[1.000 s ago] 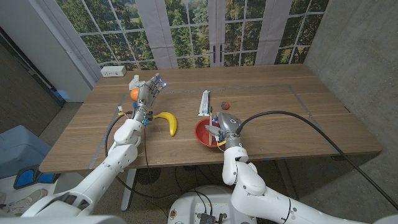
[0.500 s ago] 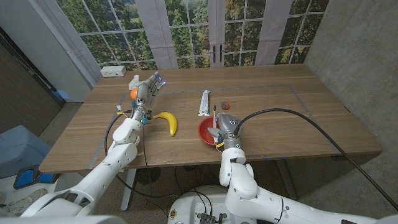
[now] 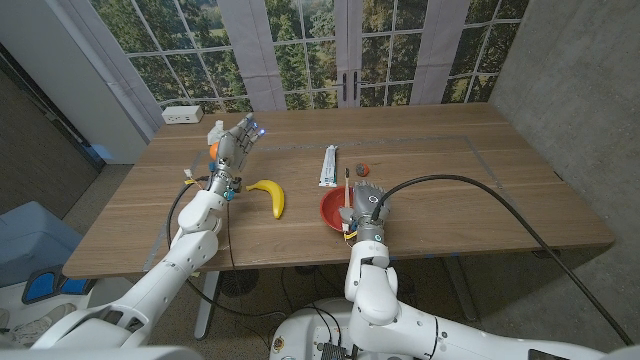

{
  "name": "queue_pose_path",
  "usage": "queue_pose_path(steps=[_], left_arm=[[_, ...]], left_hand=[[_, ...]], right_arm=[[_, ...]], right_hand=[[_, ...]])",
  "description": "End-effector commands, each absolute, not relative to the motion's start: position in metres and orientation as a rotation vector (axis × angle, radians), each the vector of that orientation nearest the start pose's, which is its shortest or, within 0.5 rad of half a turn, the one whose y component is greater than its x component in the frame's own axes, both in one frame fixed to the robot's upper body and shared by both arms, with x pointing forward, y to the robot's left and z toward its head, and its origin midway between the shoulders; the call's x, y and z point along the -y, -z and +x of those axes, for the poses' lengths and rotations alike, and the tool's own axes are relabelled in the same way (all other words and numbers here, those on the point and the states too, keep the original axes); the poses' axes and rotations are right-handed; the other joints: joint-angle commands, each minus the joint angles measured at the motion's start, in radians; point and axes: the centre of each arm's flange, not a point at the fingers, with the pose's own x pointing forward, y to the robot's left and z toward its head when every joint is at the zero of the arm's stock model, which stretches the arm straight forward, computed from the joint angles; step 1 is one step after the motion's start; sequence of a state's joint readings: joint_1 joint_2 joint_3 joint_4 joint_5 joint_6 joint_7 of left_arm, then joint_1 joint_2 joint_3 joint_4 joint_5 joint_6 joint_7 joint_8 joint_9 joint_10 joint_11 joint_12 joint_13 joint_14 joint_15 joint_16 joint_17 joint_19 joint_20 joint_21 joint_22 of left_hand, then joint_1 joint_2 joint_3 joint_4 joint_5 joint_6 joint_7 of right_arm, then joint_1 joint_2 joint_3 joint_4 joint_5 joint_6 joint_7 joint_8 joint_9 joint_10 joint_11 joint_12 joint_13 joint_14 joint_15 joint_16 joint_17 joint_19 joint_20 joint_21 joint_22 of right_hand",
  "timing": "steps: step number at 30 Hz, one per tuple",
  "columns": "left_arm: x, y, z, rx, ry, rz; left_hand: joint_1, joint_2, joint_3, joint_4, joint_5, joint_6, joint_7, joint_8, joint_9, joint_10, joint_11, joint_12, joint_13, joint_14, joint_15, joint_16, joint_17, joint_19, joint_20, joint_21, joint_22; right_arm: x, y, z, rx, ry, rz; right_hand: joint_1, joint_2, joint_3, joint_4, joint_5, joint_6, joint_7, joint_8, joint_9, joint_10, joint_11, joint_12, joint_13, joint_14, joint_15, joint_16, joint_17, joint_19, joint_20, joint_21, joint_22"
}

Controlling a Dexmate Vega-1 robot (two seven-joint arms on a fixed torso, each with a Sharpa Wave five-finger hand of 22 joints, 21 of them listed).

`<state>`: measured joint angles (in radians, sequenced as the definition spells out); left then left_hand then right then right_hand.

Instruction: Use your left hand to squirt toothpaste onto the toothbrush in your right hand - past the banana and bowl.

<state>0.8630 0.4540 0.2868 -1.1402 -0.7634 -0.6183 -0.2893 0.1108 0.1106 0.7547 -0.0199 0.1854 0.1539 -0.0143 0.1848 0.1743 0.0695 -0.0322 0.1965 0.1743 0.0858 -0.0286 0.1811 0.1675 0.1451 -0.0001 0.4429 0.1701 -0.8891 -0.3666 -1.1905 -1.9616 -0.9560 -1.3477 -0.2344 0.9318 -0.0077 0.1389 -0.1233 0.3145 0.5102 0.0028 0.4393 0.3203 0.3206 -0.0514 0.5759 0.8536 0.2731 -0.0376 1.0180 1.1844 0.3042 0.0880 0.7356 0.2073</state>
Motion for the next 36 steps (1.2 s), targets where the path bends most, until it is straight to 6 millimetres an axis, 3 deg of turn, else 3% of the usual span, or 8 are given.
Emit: queue_pose_path(steps=[1,4,8,10,17,28,32,36], left_arm=[[-0.334,0.037,0.623,0.841,0.263,-0.135],[-0.335,0.037,0.622,0.845,0.267,-0.132],[-0.336,0.038,0.621,0.841,0.268,-0.132],[-0.337,0.039,0.620,0.842,0.265,-0.132],[-0.341,0.041,0.616,0.847,0.248,-0.136],[-0.343,0.044,0.613,0.845,0.242,-0.137],[-0.344,0.044,0.612,0.850,0.242,-0.139],[-0.343,0.045,0.612,0.849,0.245,-0.137]], left_hand=[[0.011,0.044,0.001,-0.006,0.003,0.007,-0.001,0.002,0.002,0.005,0.000,-0.004,0.004,0.005,-0.004,0.000,0.002,0.011,0.000,-0.005,0.004],[0.012,0.047,0.000,-0.008,0.003,0.007,-0.001,0.002,0.002,0.005,0.000,-0.004,0.004,0.004,-0.003,0.000,0.002,0.010,0.000,-0.007,0.004],[0.012,0.048,-0.002,-0.009,0.002,0.006,-0.004,0.001,0.002,0.005,-0.001,-0.004,0.004,0.004,-0.004,0.001,0.003,0.011,0.000,-0.008,0.004],[0.013,0.048,-0.003,-0.010,0.002,0.006,-0.004,0.001,0.002,0.005,-0.001,-0.004,0.004,0.004,-0.004,0.001,0.004,0.011,0.000,-0.009,0.004],[0.014,0.050,-0.006,-0.014,0.001,0.006,-0.003,0.000,0.003,0.004,-0.002,-0.004,0.004,0.003,-0.004,0.001,0.004,0.011,0.000,-0.011,0.004],[0.021,0.055,-0.005,-0.023,0.001,0.002,-0.001,-0.001,0.003,0.002,-0.003,-0.005,0.004,0.002,-0.003,0.001,0.003,0.013,0.001,-0.015,0.005],[0.024,0.056,-0.005,-0.027,0.000,0.002,-0.001,-0.002,0.003,0.001,0.000,-0.006,0.004,0.002,-0.003,0.001,0.003,0.014,0.002,-0.017,0.005],[0.026,0.056,-0.007,-0.031,0.000,0.002,-0.001,-0.002,0.003,0.000,0.000,-0.006,0.004,0.002,-0.004,0.001,0.003,0.014,0.002,-0.018,0.005]], right_arm=[[0.037,0.121,0.478,0.209,0.485,-1.372],[0.037,0.123,0.479,0.211,0.481,-1.378],[0.036,0.123,0.477,0.272,0.477,-1.380],[0.036,0.123,0.477,0.288,0.474,-1.372],[0.032,0.122,0.481,0.266,0.427,-1.390],[0.023,0.122,0.487,0.263,0.408,-1.381],[0.024,0.122,0.488,0.270,0.416,-1.393],[0.026,0.120,0.487,0.284,0.427,-1.390]], right_hand=[[-0.076,-0.018,-0.033,0.030,0.011,0.023,-0.003,-0.008,-0.005,-0.025,0.010,-0.001,0.012,-0.023,-0.072,0.012,-0.004,-0.019,0.011,-0.008,0.001],[-0.046,-0.009,-0.024,0.015,0.022,0.025,-0.010,-0.012,-0.008,-0.033,0.005,0.000,0.016,-0.025,-0.073,0.014,-0.012,-0.021,0.010,-0.009,0.001],[0.079,0.036,0.025,-0.040,0.025,0.057,-0.040,-0.013,-0.014,-0.012,-0.026,0.015,0.012,-0.007,-0.111,0.044,-0.027,-0.002,-0.011,-0.001,-0.001],[0.097,0.044,0.030,-0.042,0.016,0.076,-0.045,-0.008,-0.015,0.014,-0.040,0.027,0.011,0.006,-0.124,0.061,-0.025,0.011,-0.022,0.006,-0.001],[0.105,0.044,0.028,-0.038,0.002,0.096,-0.035,-0.008,-0.020,0.016,-0.033,0.032,0.008,0.005,-0.120,0.080,-0.021,0.010,-0.018,0.007,-0.001],[-0.020,0.043,-0.021,0.025,-0.040,0.088,-0.022,-0.041,-0.038,-0.015,-0.004,0.030,0.006,-0.030,-0.083,0.096,-0.037,-0.025,0.010,-0.004,-0.002],[0.110,0.071,0.031,-0.044,-0.042,0.095,-0.050,-0.054,-0.047,-0.014,-0.025,0.035,-0.004,-0.030,-0.108,0.113,-0.052,-0.017,-0.011,0.000,-0.003],[0.204,0.104,0.070,-0.056,-0.080,0.152,-0.081,-0.043,-0.048,0.075,-0.070,0.080,-0.007,0.009,-0.159,0.156,-0.049,0.020,-0.047,0.021,-0.003]])
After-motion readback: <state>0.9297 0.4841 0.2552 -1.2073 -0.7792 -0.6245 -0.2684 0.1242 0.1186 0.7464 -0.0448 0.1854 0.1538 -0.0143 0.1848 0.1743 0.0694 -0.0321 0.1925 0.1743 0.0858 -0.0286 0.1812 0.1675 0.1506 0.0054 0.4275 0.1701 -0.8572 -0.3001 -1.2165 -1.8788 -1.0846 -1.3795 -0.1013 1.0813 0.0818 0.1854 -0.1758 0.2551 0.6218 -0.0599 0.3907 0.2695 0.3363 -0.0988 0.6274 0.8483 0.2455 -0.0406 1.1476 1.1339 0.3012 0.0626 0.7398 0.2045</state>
